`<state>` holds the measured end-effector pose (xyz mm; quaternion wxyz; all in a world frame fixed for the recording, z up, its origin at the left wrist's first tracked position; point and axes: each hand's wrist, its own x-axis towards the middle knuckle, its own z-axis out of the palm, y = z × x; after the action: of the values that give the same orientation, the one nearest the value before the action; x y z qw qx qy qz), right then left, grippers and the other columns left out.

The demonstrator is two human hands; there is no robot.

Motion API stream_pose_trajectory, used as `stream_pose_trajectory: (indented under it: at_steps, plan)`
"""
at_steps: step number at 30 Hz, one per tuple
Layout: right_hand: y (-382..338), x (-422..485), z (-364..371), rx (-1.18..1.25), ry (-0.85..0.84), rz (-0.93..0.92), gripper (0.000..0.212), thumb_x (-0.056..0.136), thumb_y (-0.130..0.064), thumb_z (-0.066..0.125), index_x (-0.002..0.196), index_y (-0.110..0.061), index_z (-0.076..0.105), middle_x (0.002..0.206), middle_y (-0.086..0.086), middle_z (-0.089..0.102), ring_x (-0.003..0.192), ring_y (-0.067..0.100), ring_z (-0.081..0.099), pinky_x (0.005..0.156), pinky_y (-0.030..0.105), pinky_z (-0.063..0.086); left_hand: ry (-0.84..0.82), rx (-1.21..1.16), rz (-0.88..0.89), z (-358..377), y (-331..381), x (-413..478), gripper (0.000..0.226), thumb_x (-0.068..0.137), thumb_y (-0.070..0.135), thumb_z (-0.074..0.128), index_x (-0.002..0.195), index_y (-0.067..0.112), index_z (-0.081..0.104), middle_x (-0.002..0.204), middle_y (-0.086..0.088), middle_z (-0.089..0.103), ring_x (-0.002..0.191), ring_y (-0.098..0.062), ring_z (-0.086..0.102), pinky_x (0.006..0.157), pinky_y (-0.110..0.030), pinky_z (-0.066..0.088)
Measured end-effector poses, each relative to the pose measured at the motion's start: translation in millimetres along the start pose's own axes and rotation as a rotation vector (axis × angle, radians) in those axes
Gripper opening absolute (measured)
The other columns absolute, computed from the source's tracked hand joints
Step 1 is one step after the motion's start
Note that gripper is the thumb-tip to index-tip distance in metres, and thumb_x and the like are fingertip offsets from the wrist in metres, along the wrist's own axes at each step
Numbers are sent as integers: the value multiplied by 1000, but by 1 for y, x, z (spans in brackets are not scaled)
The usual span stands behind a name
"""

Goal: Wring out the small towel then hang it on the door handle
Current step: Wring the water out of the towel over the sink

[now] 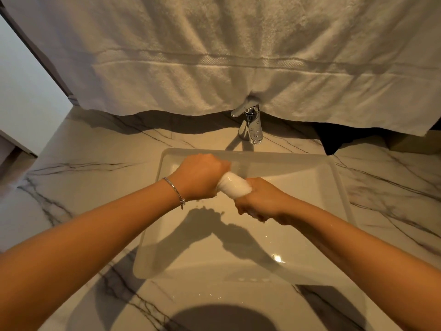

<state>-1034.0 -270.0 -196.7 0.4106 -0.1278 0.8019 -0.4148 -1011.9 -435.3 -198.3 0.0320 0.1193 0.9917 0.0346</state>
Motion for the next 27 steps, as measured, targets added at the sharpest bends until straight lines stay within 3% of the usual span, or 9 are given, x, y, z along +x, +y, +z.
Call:
stream_pose_trajectory:
  at_steps: [3, 5, 7, 10, 14, 18, 21, 24, 27]
  plan:
    - [4, -2, 9, 605, -298, 186, 22, 73, 5, 40, 64, -15, 42, 37, -4, 38, 27, 5, 27, 30, 11, 19, 98, 13, 57, 3, -3, 5, 34, 70, 24, 72, 95, 11, 54, 93, -13, 68, 80, -32, 63, 58, -33, 42]
    - [6, -3, 18, 771, -379, 228, 24, 76, 4, 37, 63, -16, 40, 37, -6, 38, 26, 2, 28, 27, 12, 18, 112, 6, 98, 7, -2, 5, 32, 71, 21, 71, 94, 8, 54, 91, -15, 67, 77, -33, 62, 57, -32, 39]
    - [5, -2, 20, 538, -234, 175, 18, 75, 1, 46, 67, -15, 44, 40, -4, 44, 29, 5, 34, 31, 14, 24, 111, -28, 89, 9, -4, 2, 29, 73, 19, 69, 96, 8, 53, 93, -16, 66, 79, -33, 62, 58, -33, 41]
    - [-1, -2, 8, -239, 142, -113, 11, 73, -12, 61, 77, -18, 53, 61, 2, 61, 48, 17, 55, 44, 24, 39, 75, -163, -9, 9, -7, -6, 28, 76, 19, 66, 98, 9, 51, 99, -13, 60, 87, -30, 58, 66, -37, 47]
    - [-6, 0, -22, -1026, 469, -476, 27, 73, -18, 65, 96, -11, 53, 90, 13, 68, 76, 36, 62, 54, 31, 34, -278, -425, -83, -9, 0, -11, 38, 73, 17, 69, 104, 7, 50, 101, -11, 52, 85, -23, 51, 71, -35, 51]
    - [-24, -6, -43, -1259, 527, -985, 19, 64, -6, 70, 81, -4, 62, 68, 14, 65, 54, 29, 57, 47, 28, 38, -478, -797, -160, -34, -7, -7, 39, 67, 18, 79, 99, 8, 59, 87, -5, 64, 69, -7, 62, 57, -17, 53]
    - [-37, -8, -52, -1302, 574, -1206, 9, 73, -8, 66, 81, -6, 64, 68, 12, 65, 55, 26, 56, 49, 28, 40, -601, -1147, -186, -33, -1, -11, 47, 72, -1, 70, 114, 8, 51, 97, -8, 63, 81, -11, 63, 59, -15, 54]
    - [-42, -10, -58, -1333, 476, -1196, 17, 74, -9, 65, 90, -4, 63, 80, 15, 68, 65, 30, 62, 51, 34, 51, -698, -1329, -147, -28, 8, -16, 40, 73, 6, 72, 107, 15, 53, 95, -8, 71, 66, -8, 64, 46, -15, 46]
    - [-31, -8, -51, -1317, 381, -897, 46, 69, -10, 72, 111, -7, 55, 93, 17, 68, 73, 35, 63, 53, 35, 49, -537, -961, -119, -29, 9, -11, 37, 69, 26, 78, 96, 8, 59, 61, 5, 68, 45, -6, 53, 38, -16, 40]
